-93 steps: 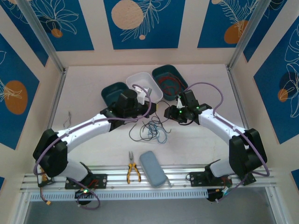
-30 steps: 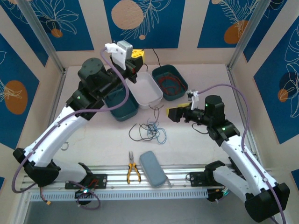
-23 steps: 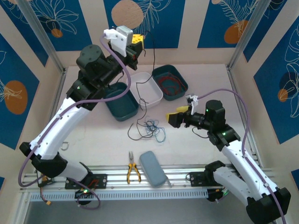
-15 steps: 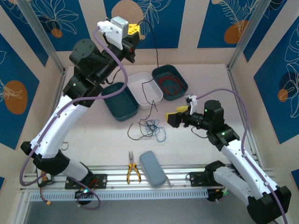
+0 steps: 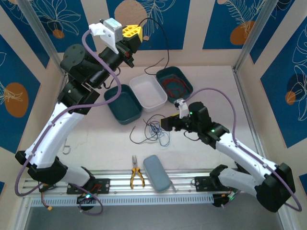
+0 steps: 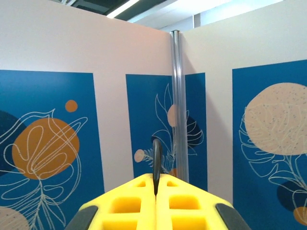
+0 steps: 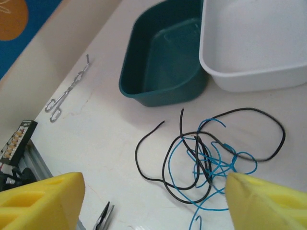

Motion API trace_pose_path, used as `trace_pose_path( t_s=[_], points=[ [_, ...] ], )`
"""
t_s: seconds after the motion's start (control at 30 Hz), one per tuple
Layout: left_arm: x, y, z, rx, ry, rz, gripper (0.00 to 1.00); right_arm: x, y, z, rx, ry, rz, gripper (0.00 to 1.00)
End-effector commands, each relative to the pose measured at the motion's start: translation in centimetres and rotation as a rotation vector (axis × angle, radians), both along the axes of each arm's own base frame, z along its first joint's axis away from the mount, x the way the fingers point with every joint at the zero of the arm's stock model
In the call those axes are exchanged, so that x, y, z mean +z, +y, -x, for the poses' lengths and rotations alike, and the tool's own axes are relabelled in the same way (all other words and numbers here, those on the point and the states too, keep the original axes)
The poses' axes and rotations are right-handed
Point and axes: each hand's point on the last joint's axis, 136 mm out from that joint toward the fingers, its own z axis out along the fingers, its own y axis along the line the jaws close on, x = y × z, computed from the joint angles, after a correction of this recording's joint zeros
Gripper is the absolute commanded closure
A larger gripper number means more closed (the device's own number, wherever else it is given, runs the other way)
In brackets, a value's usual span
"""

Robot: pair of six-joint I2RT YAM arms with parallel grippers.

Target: Untangle the cables

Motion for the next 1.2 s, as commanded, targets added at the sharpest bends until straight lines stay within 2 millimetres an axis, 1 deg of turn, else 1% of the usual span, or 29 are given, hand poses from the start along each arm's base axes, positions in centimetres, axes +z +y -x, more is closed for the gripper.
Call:
trace_pose_path(
  t_s=[0.0,0.1,0.23,0.3,0.4,0.53,0.7,0.83,1.0,1.17],
  points=[
    [1.2,0.7,0.8,-0.021,-0.025,0.045,1.0,-0.1,-0.7,-2.2,-0.135,-0.003,0.049,0.29],
    [0.6,0.9,-0.2,0.03,-0.012,0.034,1.0,-1.4,-2.1,-3.0,-0.236,0.034,0.101,0.28],
    [-0.2,1.2,-2.0,0.113,-0.001,0.012,1.0,-2.8,-5.0,-3.3,-0.371,0.079,0.175,0.17],
    [-0.7,1.1,-3.0,0.143,0.008,0.001,1.0,-3.4,-6.3,-3.1,-0.417,0.102,0.194,0.14],
    [-1.7,1.2,-5.0,0.195,0.041,-0.016,1.0,-4.1,-7.9,-2.7,-0.469,0.13,0.196,0.11],
    [-3.9,1.3,-8.5,0.269,0.1,-0.044,1.0,-4.5,-9.5,-2.0,-0.524,0.147,0.175,0.1],
    [-7.3,2.0,-12.4,0.351,0.189,-0.08,1.0,-4.1,-10.8,-1.6,-0.555,0.148,0.166,0.09],
    [-10.7,2.2,-14.8,0.384,0.265,-0.11,1.0,-3.1,-11.4,-1.6,-0.571,0.126,0.163,0.08],
    [-15.4,2.4,-17.1,0.43,0.363,-0.155,1.0,-1.7,-11.9,-1.7,-0.587,0.091,0.152,0.07],
    [-19.6,1.9,-18.0,0.434,0.446,-0.188,1.0,-1.5,-12.2,-1.7,-0.6,0.084,0.147,0.07]
  ],
)
